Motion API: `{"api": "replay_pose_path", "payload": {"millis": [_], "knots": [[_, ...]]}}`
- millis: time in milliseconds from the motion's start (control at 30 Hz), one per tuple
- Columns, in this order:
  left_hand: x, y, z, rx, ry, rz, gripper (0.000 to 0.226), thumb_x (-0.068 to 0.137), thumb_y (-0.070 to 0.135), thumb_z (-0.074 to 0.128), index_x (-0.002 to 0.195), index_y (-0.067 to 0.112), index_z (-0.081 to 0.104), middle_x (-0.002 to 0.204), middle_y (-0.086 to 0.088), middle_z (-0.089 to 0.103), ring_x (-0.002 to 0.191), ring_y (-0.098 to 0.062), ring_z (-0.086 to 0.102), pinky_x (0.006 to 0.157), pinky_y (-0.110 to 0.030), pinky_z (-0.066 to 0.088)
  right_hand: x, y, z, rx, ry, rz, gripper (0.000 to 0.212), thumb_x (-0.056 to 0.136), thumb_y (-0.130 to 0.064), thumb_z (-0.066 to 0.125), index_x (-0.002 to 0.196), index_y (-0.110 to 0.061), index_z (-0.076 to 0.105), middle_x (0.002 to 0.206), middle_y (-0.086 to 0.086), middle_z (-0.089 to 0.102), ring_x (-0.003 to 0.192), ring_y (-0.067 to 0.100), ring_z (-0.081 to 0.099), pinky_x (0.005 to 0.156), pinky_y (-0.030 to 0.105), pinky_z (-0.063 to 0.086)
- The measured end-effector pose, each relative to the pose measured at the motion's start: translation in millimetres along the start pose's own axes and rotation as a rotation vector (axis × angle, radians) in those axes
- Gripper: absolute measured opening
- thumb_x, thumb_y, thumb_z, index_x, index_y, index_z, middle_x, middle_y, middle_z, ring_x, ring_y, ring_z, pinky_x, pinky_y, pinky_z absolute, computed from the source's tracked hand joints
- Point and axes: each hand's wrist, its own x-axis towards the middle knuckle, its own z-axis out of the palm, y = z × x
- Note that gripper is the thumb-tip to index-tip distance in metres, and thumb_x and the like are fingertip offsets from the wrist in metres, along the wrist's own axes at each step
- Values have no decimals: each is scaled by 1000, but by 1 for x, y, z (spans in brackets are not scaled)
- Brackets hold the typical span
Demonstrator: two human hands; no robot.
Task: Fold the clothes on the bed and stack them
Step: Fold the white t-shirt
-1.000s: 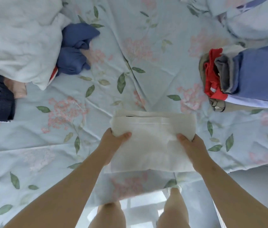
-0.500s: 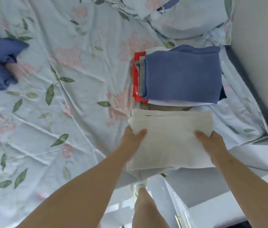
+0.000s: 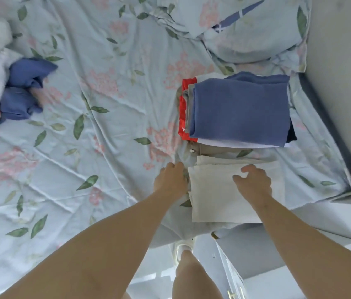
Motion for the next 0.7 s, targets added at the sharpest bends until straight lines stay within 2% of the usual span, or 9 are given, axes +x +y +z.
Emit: {"api": "replay_pose_path", "payload": {"millis": [167,300,433,567,700], "knots": [[-33,-56,-67,68,77,50,39,97,21,42,135,16,39,131,-6,44,119,-25,43,94,-34,42,-53,-94,16,-71,-33,-281,35,93,-30,51,125,-16,51,128,6,49,121,27,44,96,36,38],[-61,-119,-134,65,173,78,40,97,23,42,137,19,39,136,-2,41,124,-23,41,96,-34,39,-107,-178,28,-130,6,-471,32,89,-35,52,115,-16,54,117,6,56,111,27,52,94,36,42],[-98,-193,-199,93,283,91,35,97,24,43,132,20,43,133,-3,43,120,-24,43,95,-34,40,-172,-257,52,-135,32,-569,33,89,-30,53,120,-19,53,124,6,50,109,27,52,90,33,43],[-139,-261,-249,126,390,83,33,97,24,43,129,17,44,130,-5,43,117,-26,43,91,-35,38,-237,-320,83,-146,49,-641,36,91,-29,50,126,-20,49,132,4,45,121,26,41,94,34,37],[-179,-314,-274,94,449,45,33,98,28,44,129,18,46,133,-3,43,120,-23,43,95,-34,39,-293,-357,113,-148,22,-736,34,92,-29,50,125,-21,50,129,3,47,120,25,41,92,32,39]]}}
